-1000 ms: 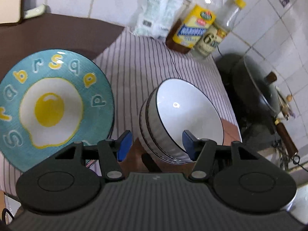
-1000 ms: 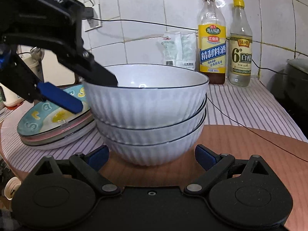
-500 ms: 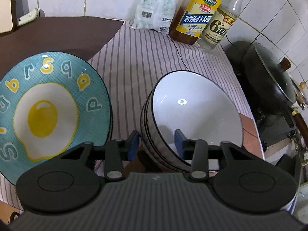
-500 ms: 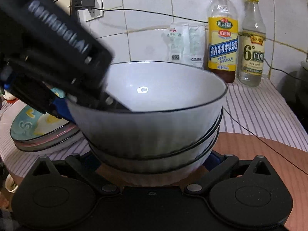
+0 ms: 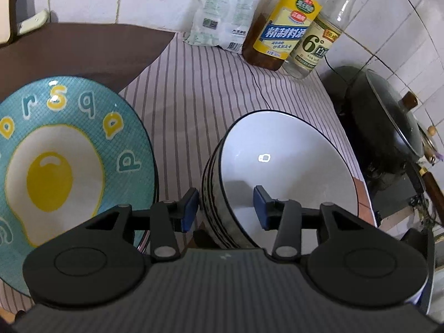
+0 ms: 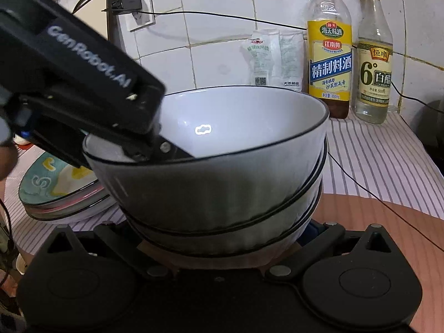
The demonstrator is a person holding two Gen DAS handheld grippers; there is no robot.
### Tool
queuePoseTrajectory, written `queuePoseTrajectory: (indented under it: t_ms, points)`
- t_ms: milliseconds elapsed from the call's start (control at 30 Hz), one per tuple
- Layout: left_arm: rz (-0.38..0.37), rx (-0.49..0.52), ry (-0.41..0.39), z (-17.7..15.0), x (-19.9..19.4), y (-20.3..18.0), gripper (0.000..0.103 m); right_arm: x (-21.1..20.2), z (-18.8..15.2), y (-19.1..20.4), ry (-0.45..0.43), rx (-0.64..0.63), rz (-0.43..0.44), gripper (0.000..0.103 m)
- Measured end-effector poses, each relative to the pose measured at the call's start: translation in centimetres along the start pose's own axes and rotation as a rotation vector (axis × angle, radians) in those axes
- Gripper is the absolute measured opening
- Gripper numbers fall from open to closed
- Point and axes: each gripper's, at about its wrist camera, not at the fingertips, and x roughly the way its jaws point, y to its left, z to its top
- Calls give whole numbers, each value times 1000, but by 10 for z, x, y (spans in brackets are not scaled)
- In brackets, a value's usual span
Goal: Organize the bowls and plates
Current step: 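Lift the bowl stack with both grippers onto the plate stack, open both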
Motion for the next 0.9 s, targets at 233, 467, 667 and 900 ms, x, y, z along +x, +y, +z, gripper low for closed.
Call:
queuePoseTrajectory:
  t_ms: [233, 467, 667, 900]
  points:
    - [-10, -13, -22, -4, -2, 3, 41, -1, 0, 1, 2, -1, -8, 103]
    - [6, 32, -39, -8, -6, -3, 41, -6, -4, 0, -20, 21, -9, 103]
    - [14, 80, -32, -8, -17, -8, 41, -15, -4, 7, -37, -2, -19, 103]
    - [6, 111, -74, -1, -52, -12, 41, -35, 17, 23, -95, 7, -33, 103]
